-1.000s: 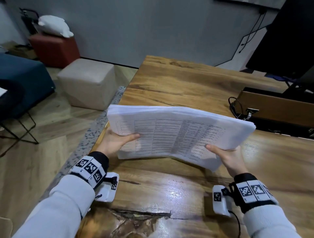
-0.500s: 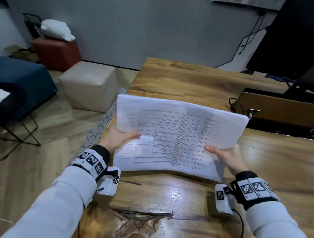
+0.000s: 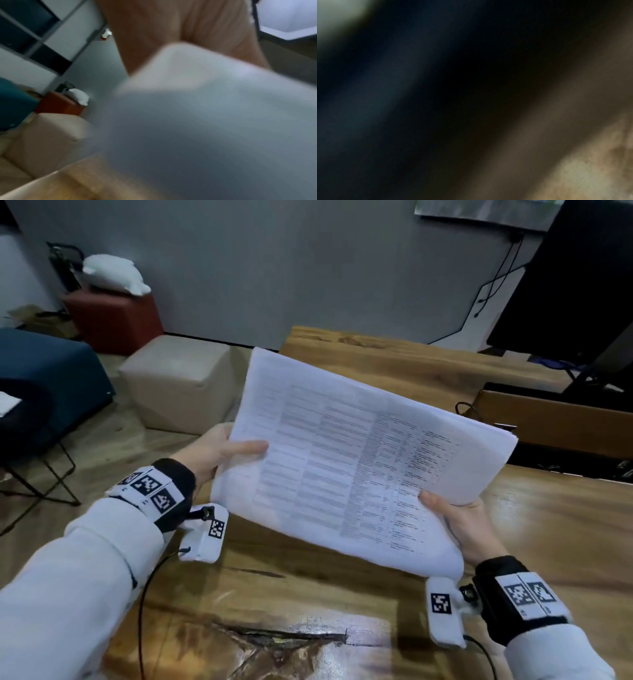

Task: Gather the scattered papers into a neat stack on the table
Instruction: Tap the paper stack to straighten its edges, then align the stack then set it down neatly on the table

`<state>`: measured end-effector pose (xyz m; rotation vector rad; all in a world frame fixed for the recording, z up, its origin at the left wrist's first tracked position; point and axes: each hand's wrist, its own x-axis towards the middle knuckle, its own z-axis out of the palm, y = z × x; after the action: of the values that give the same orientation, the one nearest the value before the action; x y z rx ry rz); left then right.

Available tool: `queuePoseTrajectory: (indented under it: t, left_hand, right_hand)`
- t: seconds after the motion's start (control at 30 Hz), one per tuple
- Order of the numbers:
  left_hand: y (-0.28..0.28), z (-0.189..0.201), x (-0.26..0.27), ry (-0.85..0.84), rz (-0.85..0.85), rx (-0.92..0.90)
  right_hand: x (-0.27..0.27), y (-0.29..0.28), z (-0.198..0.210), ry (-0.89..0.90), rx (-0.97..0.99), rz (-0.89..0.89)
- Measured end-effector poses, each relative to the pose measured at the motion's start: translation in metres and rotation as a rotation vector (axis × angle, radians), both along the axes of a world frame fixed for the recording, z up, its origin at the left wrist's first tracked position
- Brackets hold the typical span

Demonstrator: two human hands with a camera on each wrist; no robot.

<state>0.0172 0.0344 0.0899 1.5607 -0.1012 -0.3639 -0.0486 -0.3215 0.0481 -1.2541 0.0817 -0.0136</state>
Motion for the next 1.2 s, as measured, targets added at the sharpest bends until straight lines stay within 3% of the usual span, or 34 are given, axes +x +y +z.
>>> queuePoseTrajectory:
  t: [0.1,0.17,0.23,0.3,0.37,0.43,0.53,0.67,0.87,1.07,1.2]
  left_hand:
    - [0.0,-0.016,-0.004,0.07,0.026,0.056]
    - [-0.012,-0.027,-0.007,0.06,0.256,0.041]
    - [-0.027,-0.034,-0.007,0.06,0.51,-0.151]
    - [-0.046,-0.031,-0.012,0.1,0.604,-0.394]
    - [-0.068,-0.024,-0.018,0.142,0.499,-0.489]
    - [-0.092,-0.016,-0.025,0.168,0.365,-0.461]
    - [-0.116,-0.009,-0.03,0.198,0.356,-0.494]
    - [-0.118,-0.009,-0.023,0.265,0.402,-0.575]
    - [-0.107,-0.017,-0.024,0.214,0.144,-0.633]
    - [-0.101,-0.002,-0.02,0.036,0.286,-0.358]
    - [-0.08,0.01,-0.018,-0.063,0.315,-0.177]
  right_hand:
    - [0.003,-0.008,-0.002,0.012,0.021,-0.099]
    - [0.004,-0.005,-0.003,0.035,0.009,-0.155]
    - [0.005,0.002,-0.006,0.04,0.028,-0.177]
    - [0.006,0.013,-0.009,0.075,0.062,-0.203]
    - [0.007,0.024,-0.011,0.083,0.094,-0.218]
    - [0.008,0.034,-0.01,0.061,0.104,-0.241]
    - [0.008,0.045,-0.006,0.042,0.119,-0.251]
    - [0.002,0.047,-0.006,0.044,0.162,-0.189]
    - [0.001,0.05,-0.011,0.117,0.203,-0.244]
    - [0.0,0.049,-0.007,0.089,0.164,-0.185]
    - [0.013,0.008,0.009,0.069,0.163,-0.15]
